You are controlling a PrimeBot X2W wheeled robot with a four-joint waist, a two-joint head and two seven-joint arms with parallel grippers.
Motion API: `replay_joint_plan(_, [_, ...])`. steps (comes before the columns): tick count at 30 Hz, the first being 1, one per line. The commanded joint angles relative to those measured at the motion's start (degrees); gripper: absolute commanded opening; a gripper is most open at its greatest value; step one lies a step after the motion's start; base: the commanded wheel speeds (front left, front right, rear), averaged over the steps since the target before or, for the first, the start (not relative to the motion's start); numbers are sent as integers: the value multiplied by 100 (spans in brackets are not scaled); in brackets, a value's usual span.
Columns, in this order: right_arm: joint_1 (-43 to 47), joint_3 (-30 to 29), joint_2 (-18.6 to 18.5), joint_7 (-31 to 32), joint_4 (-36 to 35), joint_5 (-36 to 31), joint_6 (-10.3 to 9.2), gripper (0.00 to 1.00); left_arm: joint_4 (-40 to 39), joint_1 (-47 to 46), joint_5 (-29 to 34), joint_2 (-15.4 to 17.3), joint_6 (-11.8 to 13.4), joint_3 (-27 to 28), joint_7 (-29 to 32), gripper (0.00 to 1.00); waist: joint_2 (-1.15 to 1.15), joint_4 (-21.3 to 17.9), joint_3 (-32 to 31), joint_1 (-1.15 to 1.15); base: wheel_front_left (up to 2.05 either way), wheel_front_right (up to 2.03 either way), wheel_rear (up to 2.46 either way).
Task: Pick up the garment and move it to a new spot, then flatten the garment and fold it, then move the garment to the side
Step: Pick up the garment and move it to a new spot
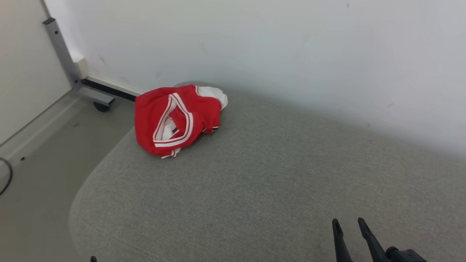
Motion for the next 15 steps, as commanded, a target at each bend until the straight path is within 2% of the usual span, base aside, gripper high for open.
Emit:
replay_joint_plan(1, [-50, 27, 8, -1, 5, 30, -16, 100, -35, 43, -22, -9, -10, 24, -18, 100, -1, 219, 56, 0, 0, 0, 0])
replay_joint_plan(15, [-184, 170, 7, -1, 111, 18, -16, 100, -104, 65, -215, -7, 120, 9, -18, 100, -1, 278, 136, 0, 0, 0, 0])
